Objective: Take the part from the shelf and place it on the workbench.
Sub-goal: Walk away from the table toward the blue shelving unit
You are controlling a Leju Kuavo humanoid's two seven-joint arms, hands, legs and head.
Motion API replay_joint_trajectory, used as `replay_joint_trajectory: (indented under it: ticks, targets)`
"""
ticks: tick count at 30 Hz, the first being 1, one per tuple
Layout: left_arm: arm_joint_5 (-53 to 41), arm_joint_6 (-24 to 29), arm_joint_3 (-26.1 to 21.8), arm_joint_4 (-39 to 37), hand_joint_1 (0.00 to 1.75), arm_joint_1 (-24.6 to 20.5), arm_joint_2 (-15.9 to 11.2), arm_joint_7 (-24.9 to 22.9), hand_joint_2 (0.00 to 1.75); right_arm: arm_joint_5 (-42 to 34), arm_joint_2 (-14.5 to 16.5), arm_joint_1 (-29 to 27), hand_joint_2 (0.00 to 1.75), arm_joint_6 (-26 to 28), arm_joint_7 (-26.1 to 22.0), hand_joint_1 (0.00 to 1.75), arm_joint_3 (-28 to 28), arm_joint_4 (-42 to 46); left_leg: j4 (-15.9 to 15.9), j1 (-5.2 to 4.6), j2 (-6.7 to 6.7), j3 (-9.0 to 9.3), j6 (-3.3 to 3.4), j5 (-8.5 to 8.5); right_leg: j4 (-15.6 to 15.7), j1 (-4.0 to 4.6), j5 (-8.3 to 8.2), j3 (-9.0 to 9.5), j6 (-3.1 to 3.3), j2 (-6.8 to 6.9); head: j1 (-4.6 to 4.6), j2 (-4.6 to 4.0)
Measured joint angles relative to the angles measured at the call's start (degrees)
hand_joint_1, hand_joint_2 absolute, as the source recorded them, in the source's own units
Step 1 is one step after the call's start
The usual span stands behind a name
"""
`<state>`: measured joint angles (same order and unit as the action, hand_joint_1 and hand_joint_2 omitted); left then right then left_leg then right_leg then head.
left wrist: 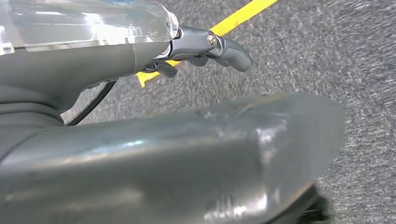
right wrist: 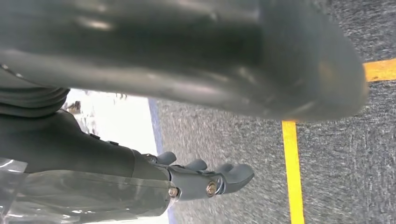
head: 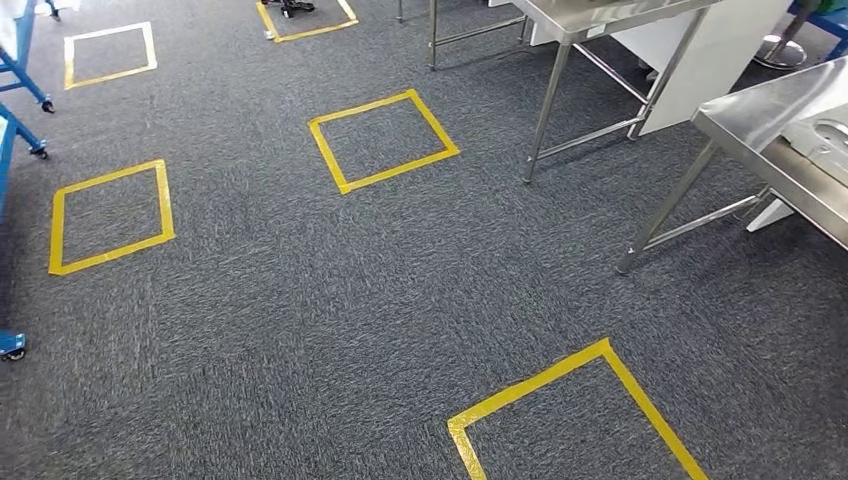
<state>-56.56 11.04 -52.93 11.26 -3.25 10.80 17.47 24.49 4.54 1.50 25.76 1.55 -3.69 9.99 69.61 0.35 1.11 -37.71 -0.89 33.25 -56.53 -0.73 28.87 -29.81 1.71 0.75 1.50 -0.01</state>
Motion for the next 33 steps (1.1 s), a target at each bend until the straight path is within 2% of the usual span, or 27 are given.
replay_joint_trajectory:
  ticks: [1, 2, 3, 4, 5, 7, 8, 10, 12, 13, 14, 16, 17, 18, 19, 20, 21, 22, 23, 24, 26, 27, 29, 31, 32, 33]
  targets:
    - [0.0, 0.0, 0.0, 0.0, 0.0, 0.0, 0.0, 0.0, 0.0, 0.1, 0.0, 0.0, 0.0, 0.0, 0.0, 0.0, 0.1, 0.0, 3.1, 0.11, -0.35, -1.44, -0.17, 1.12, -0.1, 0.12, 0.08, -0.01, 0.07, 0.69, 0.01, 0.01]
    - [-0.1, 0.1, 0.0, 0.0, 0.0, 0.1, 0.0, 0.0, 0.0, 0.2, 0.0, -0.1, 0.0, 0.0, 0.2, 0.0, 0.2, 0.0, 4.5, 0.2, -0.55, -2.0, -0.29, 1.17, -0.1, 0.19, 0.18, 0.01, 0.1, 1.34, 0.01, 0.01]
    - [-0.1, 0.1, 0.0, 0.0, 0.0, 0.1, 0.0, -0.1, 0.0, 0.3, 0.0, 0.0, 0.0, 0.0, 0.3, 0.0, 0.2, 0.0, 3.5, 0.27, -0.78, -1.4, -0.33, 0.12, -0.2, 0.23, 0.31, 0.06, 0.07, 1.92, 0.01, 0.01]
    - [-0.2, 0.1, 0.0, 0.0, 0.0, 0.2, 0.0, -0.1, 0.0, 0.4, 0.0, 0.0, 0.0, 0.0, 0.5, 0.0, 0.3, 0.0, 0.3, 0.3, -1.21, 0.3, -0.28, -1.73, -0.4, 0.25, 0.48, 0.18, -0.04, 2.43, 0.01, 0.01]
    - [-0.3, 0.2, 0.1, 0.0, 0.0, 0.2, 0.0, -0.1, 0.0, 0.5, 0.0, 0.1, 0.0, 0.0, 0.6, 0.0, 0.3, 0.0, -4.0, 0.28, -2.19, 2.54, -0.1, -3.59, -0.5, 0.28, 0.69, 0.35, -0.19, 2.92, 0.01, 0.0]
    - [-0.4, 0.2, 0.1, 0.0, 0.0, 0.0, 0.0, -0.1, 0.0, 0.7, 0.0, 0.1, 0.0, 0.0, 0.7, 0.0, 0.4, 0.0, -10.2, -0.06, -3.78, 5.74, 0.48, -5.63, -0.7, 0.51, 1.13, 0.67, -0.75, 3.79, 0.04, 0.0]
    - [-0.4, 0.2, 0.2, 0.0, 0.0, 0.0, 0.0, -0.1, 0.0, 0.7, 0.0, 0.1, 0.0, -0.1, 0.7, 0.0, 0.4, 0.0, -11.4, -0.24, -4.11, 6.23, 0.78, -5.76, -0.8, 0.6, 1.27, 0.78, -1.04, 4.18, 0.09, 0.0]
    - [-0.4, 0.2, 0.2, 0.0, 0.0, 0.1, 0.0, -0.2, 0.0, 0.8, 0.0, 0.3, 0.0, -0.1, 0.7, 0.0, 0.5, 0.0, -11.7, -0.42, -3.2, 6.22, 1.42, -5.88, -0.7, 0.6, 1.42, 0.98, -1.65, 4.87, 0.14, 0.0]
    - [-0.5, 0.3, 0.3, 0.0, 0.0, 0.2, 0.0, -0.2, 0.0, 1.0, 0.0, 0.5, 0.0, -0.1, 0.7, 0.0, 0.6, 0.0, -12.2, -0.28, -2.42, 6.47, 2.12, -6.3, -1.1, 0.35, 2.03, 1.02, -2.25, 4.15, 0.15, -0.01]
    - [-0.6, 0.3, 0.4, 0.0, 0.0, 0.1, 0.1, -0.2, 0.0, 1.0, 0.0, 0.5, 0.0, -0.2, 0.7, 0.0, 0.6, 0.1, -12.5, -0.15, -2.08, 6.59, 2.45, -6.53, -2.1, 0.25, 2.88, 0.64, -2.47, 3.12, 0.19, -0.01]
    - [-0.7, 0.3, 0.4, 0.0, 0.0, 0.1, 0.1, -0.2, 0.0, 1.1, 0.0, 0.4, 0.0, -0.2, 0.7, 0.0, 0.7, 0.1, -12.6, -0.12, -1.74, 6.52, 2.65, -6.66, -4.3, 0.13, 4.28, -0.36, -2.6, 1.82, 0.24, -0.01]
    - [-0.8, 0.3, 0.5, 0.0, 0.0, -0.1, 0.1, -0.2, 0.0, 1.2, 0.0, 0.2, 0.0, -0.2, 0.7, 0.0, 0.7, 0.0, -12.6, -0.2, -0.84, 6.3, 2.9, -6.79, -11.2, 0.03, 7.78, -3.85, -2.77, 0.09, 0.28, 0.0]
    - [-0.9, 0.3, 0.6, 0.0, 0.0, -0.1, 0.1, -0.2, 0.0, 1.2, 0.0, 0.2, 0.0, -0.2, 0.7, 0.0, 0.7, 0.0, -12.6, -0.24, -0.3, 6.24, 2.95, -6.81, -14.6, -0.03, 8.99, -5.66, -2.85, -0.27, 0.28, 0.0]
    - [-0.9, 0.3, 0.6, 0.0, 0.0, -0.1, 0.2, -0.2, 0.0, 1.3, 0.0, 0.2, 0.0, -0.2, 0.7, 0.0, 0.7, 0.0, -12.6, -0.27, 0.28, 6.24, 2.96, -6.81, -16.4, -0.06, 9.06, -6.76, -2.91, -0.41, 0.27, 0.0]
    - [-1.0, 0.4, 0.6, 0.0, 0.0, -0.1, 0.2, -0.2, 0.0, 1.4, 0.0, 0.2, 0.0, -0.2, 0.8, 0.0, 0.7, 0.0, -12.5, -0.27, 0.91, 6.29, 2.94, -6.79, -16.2, -0.1, 7.99, -6.92, -2.92, -0.5, 0.27, 0.0]
    - [-1.0, 0.4, 0.6, 0.0, 0.0, -0.1, 0.2, -0.2, 0.0, 1.6, 0.0, 0.2, 0.0, -0.2, 0.8, 0.0, 0.7, 0.0, -12.4, -0.25, 1.57, 6.36, 2.89, -6.76, -13.9, -0.17, 5.93, -6.02, -2.9, -0.69, 0.27, 0.0]
    - [-1.0, 0.4, 0.7, 0.0, 0.0, -0.1, 0.2, -0.2, 0.0, 1.7, -0.1, 0.1, 0.0, -0.2, 0.8, 0.0, 0.7, 0.0, -12.3, -0.23, 2.25, 6.41, 2.77, -6.69, -10.1, -0.3, 3.5, -4.44, -2.83, -1.34, 0.28, 0.0]
    - [-1.0, 0.4, 0.8, 0.0, 0.0, -0.1, 0.3, -0.2, 0.0, 1.7, -0.1, 0.0, 0.0, -0.2, 0.8, 0.0, 0.7, 0.0, -12.1, -0.3, 2.87, 6.37, 2.55, -6.59, -6.3, -0.38, 1.79, -2.87, -2.72, -2.38, 0.28, 0.0]
    - [-1.0, 0.4, 0.8, 0.0, 0.0, -0.2, 0.3, -0.2, 0.0, 1.8, -0.1, 0.0, 0.0, -0.2, 0.8, 0.0, 0.7, 0.0, -12.0, -0.35, 3.44, 6.24, 2.25, -6.54, -3.5, -0.44, 0.71, -1.71, -2.57, -3.28, 0.26, 0.0]
    - [-1.1, 0.4, 0.9, 0.0, 0.0, -0.2, 0.4, -0.3, 0.0, 1.8, -0.2, 0.0, 0.0, -0.2, 0.8, 0.0, 0.7, 0.0, -11.8, -0.36, 3.88, 6.05, 1.9, -6.53, -2.1, -0.41, 0.38, -1.13, -2.38, -3.97, 0.23, -0.01]
    - [-1.1, 0.5, 1.0, 0.0, 0.0, -0.1, 0.4, -0.3, 0.0, 1.8, -0.2, 0.2, 0.0, -0.2, 0.8, 0.0, 0.8, 0.0, -11.9, -0.27, 4.73, 5.72, 1.14, -6.7, -1.7, -0.28, 0.42, -1.05, -1.82, -3.63, 0.17, -0.01]
    - [-1.2, 0.5, 1.0, 0.0, 0.0, 0.0, 0.4, -0.3, 0.0, 1.9, -0.2, 0.3, 0.0, -0.2, 0.8, 0.0, 0.8, 0.0, -11.7, -0.18, 4.55, 5.6, 0.84, -6.57, -1.5, -0.28, 0.27, -0.96, -1.44, -3.09, 0.18, -0.01]
    - [-1.4, 0.6, 1.1, 0.0, 0.0, 0.0, 0.4, -0.4, 0.0, 1.9, -0.3, 0.3, 0.0, -0.2, 0.9, 0.0, 0.9, 0.0, -9.0, -0.16, 2.46, 4.41, 0.38, -4.74, -1.0, -0.33, 0.02, -0.77, -0.55, -1.84, 0.11, 0.0]
    - [-1.6, 0.6, 1.2, 0.0, 0.0, -0.1, 0.4, -0.4, 0.0, 1.9, -0.3, 0.0, 0.0, -0.2, 0.9, 0.0, 1.0, 0.0, -2.0, -0.04, 0.04, 1.29, 0.06, -0.91, -0.9, -0.08, 0.06, -0.75, 0.04, -0.42, 0.05, -0.01]
    - [-1.7, 0.6, 1.3, 0.0, 0.0, -0.1, 0.4, -0.4, 0.0, 1.9, -0.4, -0.1, 0.0, -0.2, 0.9, 0.0, 1.0, 0.0, 1.8, 0.07, -0.35, -0.4, -0.11, 0.68, -0.9, 0.06, 0.11, -0.77, 0.16, 0.3, 0.07, -0.01]
    - [-1.8, 0.6, 1.3, 0.0, 0.0, -0.1, 0.4, -0.4, 0.0, 1.9, -0.4, -0.1, 0.0, -0.3, 0.9, 0.0, 1.1, 0.0, 4.3, 0.16, -0.54, -1.47, -0.24, 1.41, -0.9, 0.17, 0.15, -0.78, 0.22, 0.99, 0.08, -0.01]
